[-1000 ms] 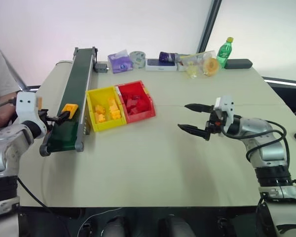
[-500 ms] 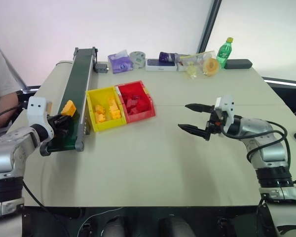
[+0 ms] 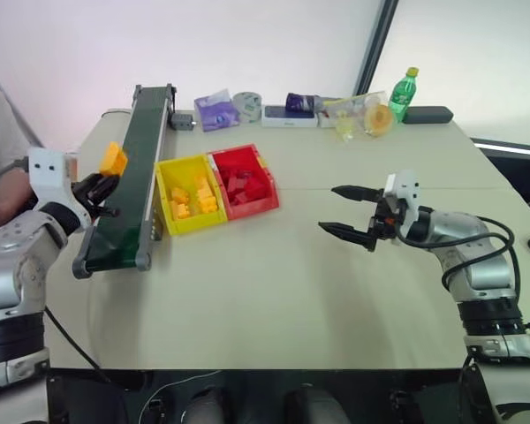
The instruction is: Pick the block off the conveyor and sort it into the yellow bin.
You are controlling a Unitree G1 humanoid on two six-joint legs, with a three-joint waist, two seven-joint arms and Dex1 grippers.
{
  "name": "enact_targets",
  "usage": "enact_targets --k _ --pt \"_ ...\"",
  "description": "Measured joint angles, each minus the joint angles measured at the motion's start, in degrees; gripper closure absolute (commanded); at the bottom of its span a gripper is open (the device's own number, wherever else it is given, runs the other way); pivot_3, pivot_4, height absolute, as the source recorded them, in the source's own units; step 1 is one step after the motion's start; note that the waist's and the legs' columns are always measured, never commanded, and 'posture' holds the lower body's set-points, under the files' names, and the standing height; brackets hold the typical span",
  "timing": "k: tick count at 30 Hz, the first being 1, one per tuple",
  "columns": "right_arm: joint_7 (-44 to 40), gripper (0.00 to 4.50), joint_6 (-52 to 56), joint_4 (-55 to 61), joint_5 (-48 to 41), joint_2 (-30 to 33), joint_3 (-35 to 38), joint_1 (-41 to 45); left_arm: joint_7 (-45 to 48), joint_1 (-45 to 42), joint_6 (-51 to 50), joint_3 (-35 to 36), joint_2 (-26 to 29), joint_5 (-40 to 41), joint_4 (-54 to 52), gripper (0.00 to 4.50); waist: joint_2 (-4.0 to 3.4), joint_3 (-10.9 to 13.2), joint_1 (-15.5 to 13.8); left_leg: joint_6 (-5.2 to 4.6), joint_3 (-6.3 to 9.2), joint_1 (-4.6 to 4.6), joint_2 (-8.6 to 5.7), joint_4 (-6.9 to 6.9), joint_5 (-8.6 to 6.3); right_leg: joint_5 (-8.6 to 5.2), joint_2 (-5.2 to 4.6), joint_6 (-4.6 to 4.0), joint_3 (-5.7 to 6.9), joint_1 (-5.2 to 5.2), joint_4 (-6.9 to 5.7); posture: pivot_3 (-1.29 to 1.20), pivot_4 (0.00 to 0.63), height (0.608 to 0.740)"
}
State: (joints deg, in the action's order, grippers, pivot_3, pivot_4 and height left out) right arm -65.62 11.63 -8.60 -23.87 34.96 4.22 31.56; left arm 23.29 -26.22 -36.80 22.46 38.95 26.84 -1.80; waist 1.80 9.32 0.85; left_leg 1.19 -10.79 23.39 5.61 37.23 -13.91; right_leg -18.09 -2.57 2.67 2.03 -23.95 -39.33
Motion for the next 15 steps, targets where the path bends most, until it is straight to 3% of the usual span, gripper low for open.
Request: enact_targets --k 8,15 --pt "0.68 0.0 0.6 0.81 -1.62 -0.17 0.74 0.35 -5.85 -6.62 0.03 -6.63 -9.29 -2.91 1.86 4.06 0.01 0.0 -0.13 0.0 0.02 0.0 -0.11 0.05 0.0 0.01 0.04 0.01 0.0 0.04 0.0 0.0 0.15 0.74" --pt "2.06 0.0 1.63 2.68 -2.73 -0.14 1.25 -0.06 -8.28 -9.46 2.07 -10.79 -13.15 -7.72 10.35 4.06 0.01 0.0 0.11 0.0 0.0 0.0 -0.07 0.03 0.01 0.01 0.06 0.01 0.0 -0.01 0.0 0.0 0.15 0.74"
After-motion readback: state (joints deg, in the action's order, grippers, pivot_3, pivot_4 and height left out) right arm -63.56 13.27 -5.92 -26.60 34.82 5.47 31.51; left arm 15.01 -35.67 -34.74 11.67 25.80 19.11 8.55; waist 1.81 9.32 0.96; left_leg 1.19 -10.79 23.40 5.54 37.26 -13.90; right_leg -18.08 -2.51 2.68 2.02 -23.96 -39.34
